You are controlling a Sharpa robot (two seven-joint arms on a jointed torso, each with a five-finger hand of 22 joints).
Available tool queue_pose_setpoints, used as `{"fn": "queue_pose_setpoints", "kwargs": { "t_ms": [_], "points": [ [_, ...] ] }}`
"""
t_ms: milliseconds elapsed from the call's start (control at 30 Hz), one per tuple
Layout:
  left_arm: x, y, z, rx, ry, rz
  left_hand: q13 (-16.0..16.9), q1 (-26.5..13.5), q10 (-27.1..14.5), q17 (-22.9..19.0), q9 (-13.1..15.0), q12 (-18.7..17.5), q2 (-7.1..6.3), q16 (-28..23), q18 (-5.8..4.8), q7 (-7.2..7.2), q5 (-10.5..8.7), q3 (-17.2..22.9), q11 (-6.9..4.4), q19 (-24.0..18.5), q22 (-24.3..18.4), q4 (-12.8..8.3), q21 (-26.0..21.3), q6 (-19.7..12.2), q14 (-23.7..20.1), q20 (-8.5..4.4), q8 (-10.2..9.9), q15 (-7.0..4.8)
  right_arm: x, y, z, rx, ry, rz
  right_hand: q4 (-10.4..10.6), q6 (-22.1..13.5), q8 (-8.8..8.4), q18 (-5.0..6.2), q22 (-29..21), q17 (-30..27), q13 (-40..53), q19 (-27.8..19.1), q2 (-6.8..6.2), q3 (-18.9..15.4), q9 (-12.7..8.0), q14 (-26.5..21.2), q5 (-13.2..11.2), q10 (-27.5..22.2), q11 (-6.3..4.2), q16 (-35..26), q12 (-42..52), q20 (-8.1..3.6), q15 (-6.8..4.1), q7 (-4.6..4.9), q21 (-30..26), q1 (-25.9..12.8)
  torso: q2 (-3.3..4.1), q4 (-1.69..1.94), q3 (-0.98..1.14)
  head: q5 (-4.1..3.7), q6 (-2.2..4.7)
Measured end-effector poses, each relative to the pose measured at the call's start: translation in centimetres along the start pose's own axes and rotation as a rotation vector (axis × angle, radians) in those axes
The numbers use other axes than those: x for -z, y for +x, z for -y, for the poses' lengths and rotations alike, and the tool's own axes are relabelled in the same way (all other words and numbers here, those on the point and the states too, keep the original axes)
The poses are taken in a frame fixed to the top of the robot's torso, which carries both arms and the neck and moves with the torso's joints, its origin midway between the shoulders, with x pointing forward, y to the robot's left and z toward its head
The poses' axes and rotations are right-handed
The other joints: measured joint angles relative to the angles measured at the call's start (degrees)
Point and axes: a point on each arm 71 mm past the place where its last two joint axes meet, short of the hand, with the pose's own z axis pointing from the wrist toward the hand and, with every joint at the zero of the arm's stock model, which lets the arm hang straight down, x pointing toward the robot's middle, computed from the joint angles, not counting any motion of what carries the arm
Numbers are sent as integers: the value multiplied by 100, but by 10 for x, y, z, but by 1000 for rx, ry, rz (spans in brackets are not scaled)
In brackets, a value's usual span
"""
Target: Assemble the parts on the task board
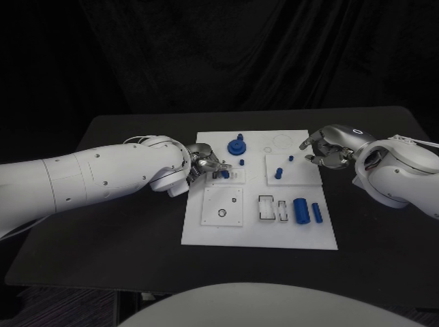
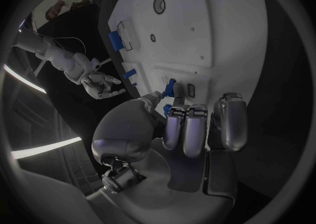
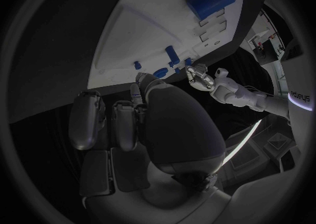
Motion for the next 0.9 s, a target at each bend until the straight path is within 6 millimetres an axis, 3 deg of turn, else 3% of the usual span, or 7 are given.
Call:
{"fn": "queue_pose_setpoints", "kwargs": {
  "t_ms": [200, 333, 567, 900],
  "points": [
    [0, 0, -1, 0, 4, -1, 0, -101, 0, 0, -36, 0, 50, 0, 0, -13, -164, -345, 0, 0, 0, 345, -22, 69, 0, 0, -60, 0, 0, 0, 0, 0, 1, -1, 0, 0, 0, 0, 0, 0, 0, 0, 0, 0, 0, 0, 0, -1, -1, 0, 0, 0, 0, 0, 0, 0, 0, -1, 0, 9, 0],
    [0, 0, -1, 0, 6, -1, 0, -208, 0, 0, 27, 0, 157, 0, 0, -23, -251, -497, 0, 0, 0, 492, -22, 120, 0, 0, -42, 0, 0, 1, 0, 0, 1, -2, 0, 0, 0, 0, 0, 0, 0, 0, 0, 0, 0, 0, 0, -1, -1, 0, 1, 0, 0, 0, 0, 0, 0, 0, 0, 9, 0],
    [-1, -1, -2, 0, 10, -1, 0, -282, 0, -1, 37, 0, 232, 0, 0, -56, -250, -606, 0, 0, 4, 478, -22, 153, 0, 0, 69, 0, 0, 1, 0, 0, 2, -4, 0, 0, 0, 0, -1, 0, 0, 0, 0, 0, 0, 0, 0, -1, -2, 0, 2, 0, 0, 0, 0, 0, 0, 3, 0, 4, 0],
    [-2, -1, -3, 0, 18, -1, 0, -125, 0, -1, 37, 0, 305, 0, 0, -85, -56, -716, 0, 0, 4, 429, -22, 181, 0, 0, 283, 0, 0, 1, 1, 0, 4, -5, 0, 0, 0, 0, 3, 0, 0, 0, 0, 0, 1, 0, 0, -2, -2, 0, 7, 0, 0, 0, 0, 0, 2, 2, 0, 13, 0]
  ]
}}
